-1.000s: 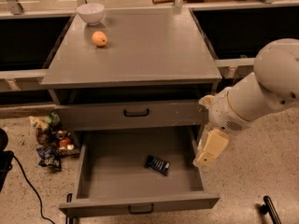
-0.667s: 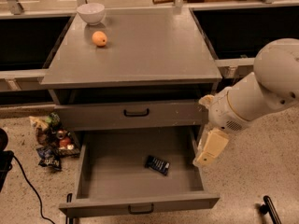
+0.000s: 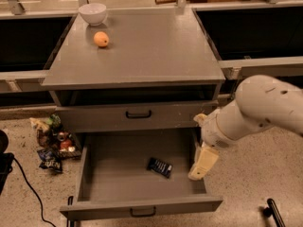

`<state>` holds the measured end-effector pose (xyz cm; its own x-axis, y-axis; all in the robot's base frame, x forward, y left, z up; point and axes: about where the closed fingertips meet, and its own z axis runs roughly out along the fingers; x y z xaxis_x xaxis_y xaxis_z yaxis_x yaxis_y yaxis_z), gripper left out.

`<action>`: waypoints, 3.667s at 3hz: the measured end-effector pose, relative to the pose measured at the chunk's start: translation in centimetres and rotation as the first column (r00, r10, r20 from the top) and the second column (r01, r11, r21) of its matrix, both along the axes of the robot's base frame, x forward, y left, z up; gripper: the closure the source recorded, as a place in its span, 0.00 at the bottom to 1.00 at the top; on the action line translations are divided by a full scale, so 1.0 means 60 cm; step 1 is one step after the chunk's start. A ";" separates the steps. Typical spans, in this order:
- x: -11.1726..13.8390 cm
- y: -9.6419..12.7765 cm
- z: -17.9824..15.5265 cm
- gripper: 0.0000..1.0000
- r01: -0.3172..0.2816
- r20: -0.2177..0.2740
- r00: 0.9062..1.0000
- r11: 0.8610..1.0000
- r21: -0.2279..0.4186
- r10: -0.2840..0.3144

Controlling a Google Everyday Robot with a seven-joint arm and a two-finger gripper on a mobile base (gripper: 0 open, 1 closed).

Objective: Pick rxbar blueberry from middle drawer and place on counter

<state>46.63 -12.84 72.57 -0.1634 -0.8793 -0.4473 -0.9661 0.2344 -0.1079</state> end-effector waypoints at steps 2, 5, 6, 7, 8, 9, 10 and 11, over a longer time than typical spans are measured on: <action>0.022 0.015 -0.154 0.00 -0.019 0.022 1.000 1.000 0.023 0.019; 0.077 0.022 -0.283 0.00 0.012 -0.015 1.000 0.989 0.146 -0.010; 0.086 0.022 -0.306 0.00 0.042 -0.032 0.999 0.990 0.136 -0.038; 0.100 0.036 -0.361 0.00 0.082 -0.021 0.997 0.987 0.138 -0.079; 0.142 0.059 -0.416 0.00 0.094 0.026 0.995 0.982 0.163 -0.099; 0.186 0.076 -0.456 0.00 0.098 0.071 0.991 0.981 0.166 -0.111; 0.212 0.092 -0.501 0.00 0.101 0.089 0.990 0.986 0.134 -0.113; 0.220 0.100 -0.545 0.00 0.123 0.089 0.987 0.982 0.143 -0.136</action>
Offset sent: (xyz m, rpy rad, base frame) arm 0.0210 0.0091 -0.1424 0.0514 -0.0270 0.0195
